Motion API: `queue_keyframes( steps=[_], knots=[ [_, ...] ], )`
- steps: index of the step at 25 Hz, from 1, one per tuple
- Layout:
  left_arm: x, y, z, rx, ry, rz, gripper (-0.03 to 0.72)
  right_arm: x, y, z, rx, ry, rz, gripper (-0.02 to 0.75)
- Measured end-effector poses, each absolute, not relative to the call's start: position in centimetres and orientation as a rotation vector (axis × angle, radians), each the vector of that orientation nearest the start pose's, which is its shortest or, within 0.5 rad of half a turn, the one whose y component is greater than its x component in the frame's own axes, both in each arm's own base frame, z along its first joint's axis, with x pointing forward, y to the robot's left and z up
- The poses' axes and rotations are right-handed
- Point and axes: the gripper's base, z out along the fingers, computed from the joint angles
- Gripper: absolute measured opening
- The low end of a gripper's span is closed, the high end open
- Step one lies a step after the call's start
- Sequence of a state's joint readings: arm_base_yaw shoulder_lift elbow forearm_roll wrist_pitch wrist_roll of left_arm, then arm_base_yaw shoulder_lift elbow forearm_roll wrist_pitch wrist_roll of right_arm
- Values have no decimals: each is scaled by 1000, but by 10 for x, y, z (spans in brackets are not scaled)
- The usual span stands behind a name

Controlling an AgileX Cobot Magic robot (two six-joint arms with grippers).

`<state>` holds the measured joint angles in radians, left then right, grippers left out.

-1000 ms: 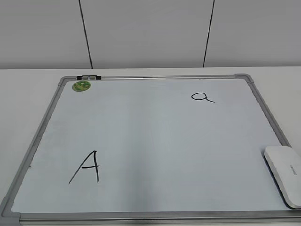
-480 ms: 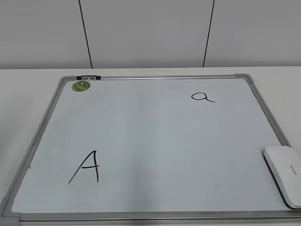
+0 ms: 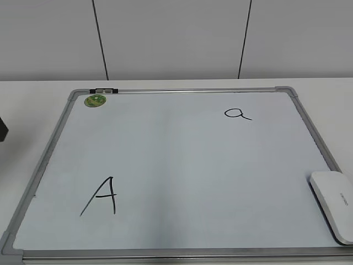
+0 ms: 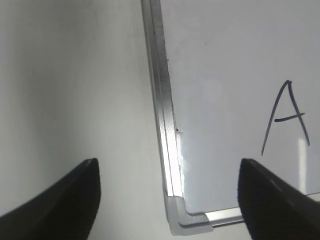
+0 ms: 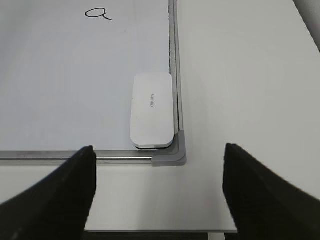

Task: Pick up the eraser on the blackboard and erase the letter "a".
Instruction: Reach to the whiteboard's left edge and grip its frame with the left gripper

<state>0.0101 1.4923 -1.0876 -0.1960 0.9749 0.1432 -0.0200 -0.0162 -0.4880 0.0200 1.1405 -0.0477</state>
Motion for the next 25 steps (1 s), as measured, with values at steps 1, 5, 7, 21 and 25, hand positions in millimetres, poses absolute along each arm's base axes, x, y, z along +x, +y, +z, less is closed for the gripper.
queue_keyframes(
  steps=[1, 5, 7, 21, 25],
  knots=[
    [296, -12, 255, 78, 2880, -228, 638, -9, 2, 268, -31, 2120, -16, 587],
    [326, -13, 226, 114, 2960, -257, 634, -9, 2, 268, -31, 2120, -16, 586],
    [338, -14, 215, 123, 2982, -283, 631, -9, 2, 268, -31, 2120, -16, 586],
    [379, -18, 158, 142, 2999, -363, 534, -9, 2, 268, -31, 2120, -16, 587],
    [388, -12, 148, 96, 2995, -416, 486, -9, 2, 268, -31, 2120, -16, 586]
  ],
)
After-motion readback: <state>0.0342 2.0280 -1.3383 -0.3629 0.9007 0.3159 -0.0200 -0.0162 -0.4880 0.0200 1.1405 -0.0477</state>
